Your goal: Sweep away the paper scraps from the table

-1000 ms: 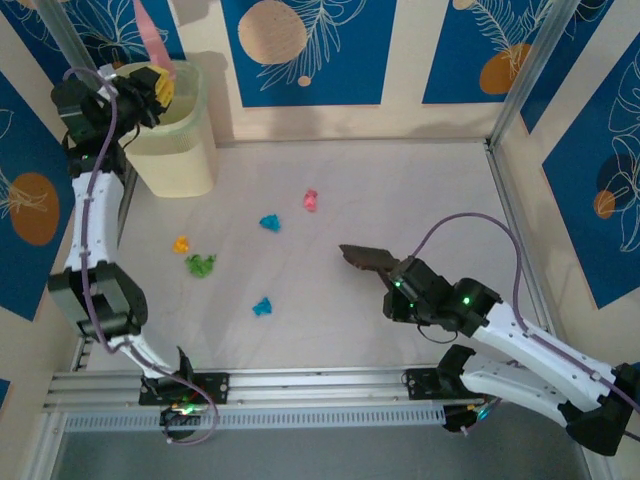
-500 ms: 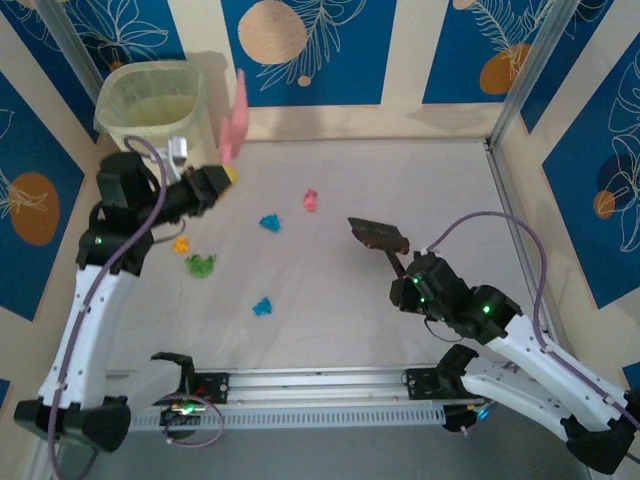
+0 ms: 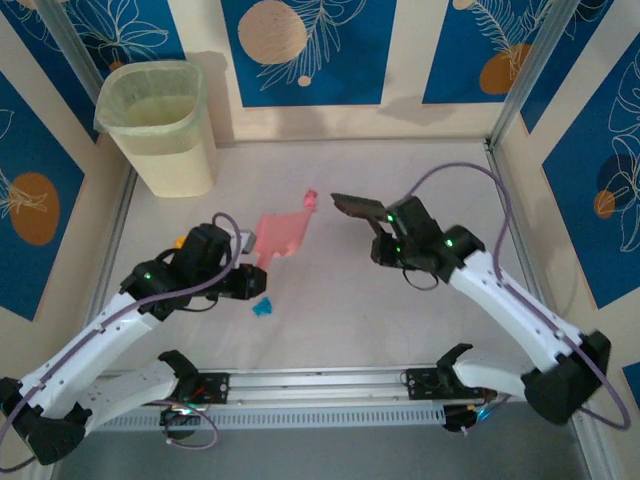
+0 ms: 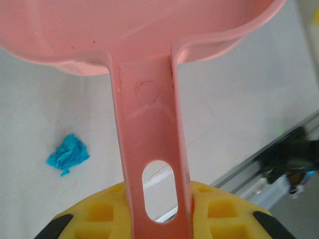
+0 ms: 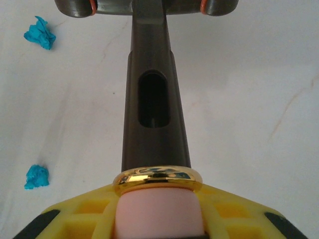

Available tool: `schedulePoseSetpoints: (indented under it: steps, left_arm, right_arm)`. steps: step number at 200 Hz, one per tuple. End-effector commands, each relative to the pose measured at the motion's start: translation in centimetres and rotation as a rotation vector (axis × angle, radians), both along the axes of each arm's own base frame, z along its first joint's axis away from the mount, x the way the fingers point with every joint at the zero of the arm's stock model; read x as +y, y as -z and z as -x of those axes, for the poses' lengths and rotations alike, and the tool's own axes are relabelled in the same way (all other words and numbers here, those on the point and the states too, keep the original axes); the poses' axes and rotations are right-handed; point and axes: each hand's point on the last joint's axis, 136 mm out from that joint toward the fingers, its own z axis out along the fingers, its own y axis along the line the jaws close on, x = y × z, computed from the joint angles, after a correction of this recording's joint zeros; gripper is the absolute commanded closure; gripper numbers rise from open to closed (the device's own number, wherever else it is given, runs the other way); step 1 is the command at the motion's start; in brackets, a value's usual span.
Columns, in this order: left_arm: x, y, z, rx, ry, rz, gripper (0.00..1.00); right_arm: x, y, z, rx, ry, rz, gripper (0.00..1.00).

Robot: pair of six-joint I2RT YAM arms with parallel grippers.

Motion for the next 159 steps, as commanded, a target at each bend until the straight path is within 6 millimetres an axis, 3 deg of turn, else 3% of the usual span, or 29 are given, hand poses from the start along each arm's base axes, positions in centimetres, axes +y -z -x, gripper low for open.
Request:
schedulePoseSetpoints:
  steps: [1,36,97,129,159]
  left_arm:
    - [1.9,1.9,-0.1,-0.068,-0.021,-0.14,1.0]
    - [2.6,5.0,0.3,-0.058,-0.025,-0.193,1.0]
    - [2.5,6.3,0.1,-0.071,-0.02,-0.238,1.0]
    - [2.5,6.3,0.1,-0.071,-0.018,-0.244,1.0]
    - [3.0,5.7,0.0,-0.097,-0.039,-0.238,1.0]
  right_arm:
    - [1.0,-0.7,-1.9,0.001,-0.063,0.065,1.0]
    - [3.4,-0.6,-6.6,0.007,-0.069,0.13,1.0]
    - [7.4,0.8,-14.1,-0.003,-0.115,0.27,1.0]
    - [8.6,2.5,-16.2,0.027,-0.131,0.284,1.0]
    - [9.4,3.6,-16.1,0.062,-0.148,0.302,1.0]
